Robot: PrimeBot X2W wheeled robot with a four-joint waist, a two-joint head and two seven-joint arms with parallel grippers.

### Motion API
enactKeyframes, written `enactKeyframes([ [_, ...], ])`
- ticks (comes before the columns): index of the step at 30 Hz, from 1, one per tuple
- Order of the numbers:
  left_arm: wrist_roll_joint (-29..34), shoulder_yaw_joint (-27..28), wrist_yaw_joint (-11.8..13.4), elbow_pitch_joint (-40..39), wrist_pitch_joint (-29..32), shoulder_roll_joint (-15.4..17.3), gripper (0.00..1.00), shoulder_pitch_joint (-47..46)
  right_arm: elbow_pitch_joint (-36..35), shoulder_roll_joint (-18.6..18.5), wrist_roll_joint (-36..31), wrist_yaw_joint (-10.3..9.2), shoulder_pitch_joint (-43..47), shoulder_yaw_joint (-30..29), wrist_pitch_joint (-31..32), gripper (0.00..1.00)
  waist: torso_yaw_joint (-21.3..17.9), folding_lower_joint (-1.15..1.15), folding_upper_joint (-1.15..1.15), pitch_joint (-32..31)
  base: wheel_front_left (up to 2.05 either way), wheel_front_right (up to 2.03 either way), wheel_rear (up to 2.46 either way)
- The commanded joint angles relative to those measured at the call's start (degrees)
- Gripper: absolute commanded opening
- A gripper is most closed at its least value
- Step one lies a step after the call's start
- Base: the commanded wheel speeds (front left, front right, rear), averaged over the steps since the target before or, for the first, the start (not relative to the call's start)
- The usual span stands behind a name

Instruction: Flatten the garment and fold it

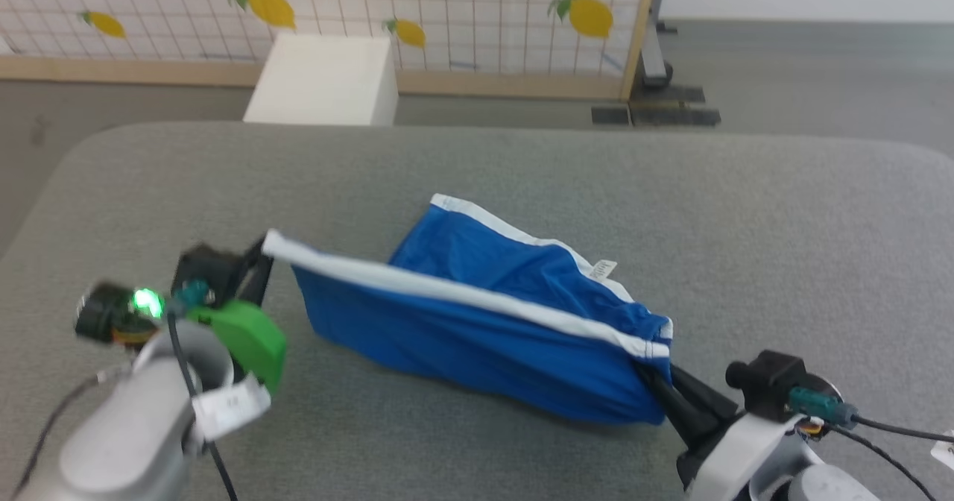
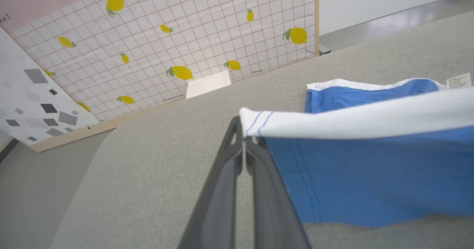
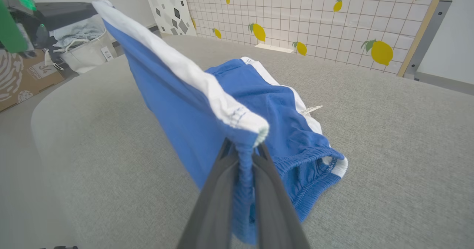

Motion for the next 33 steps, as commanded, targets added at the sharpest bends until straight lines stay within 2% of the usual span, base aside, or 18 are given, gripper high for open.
enactKeyframes([
  [1,0.94,-0.05,-0.96,1.32,0.44,-0.32,0.0,-3.42,-0.52,0.65,-0.58,-0.1,-1.37,-0.67,0.16,0.0,-3.77,0.0,0.0,5.59,0.0,0.0,0.0],
  [7,3.52,-1.81,-5.57,8.5,2.56,-2.12,0.0,-15.03,-0.33,3.47,-2.23,-0.1,-5.33,-2.53,0.49,0.0,-6.58,0.0,0.0,11.42,0.0,0.0,0.0],
  [12,5.38,-3.62,-8.32,16.76,3.23,-4.46,0.0,-21.94,2.72,5.76,-3.0,-0.1,-9.1,-3.32,1.41,0.0,-8.19,0.0,0.0,15.84,0.0,0.0,0.0],
  [24,6.58,-5.42,-11.99,35.99,-1.13,-10.3,0.0,-33.46,9.44,8.46,-5.05,-0.1,-17.38,-2.35,0.83,0.0,-9.85,0.0,0.0,24.79,0.0,0.0,0.0],
  [33,5.51,-7.24,-13.79,45.68,-3.94,-13.82,0.0,-35.08,10.09,8.97,-5.78,-0.1,-18.25,-1.76,0.16,0.0,-9.94,0.0,0.0,25.97,0.0,0.0,0.0],
])
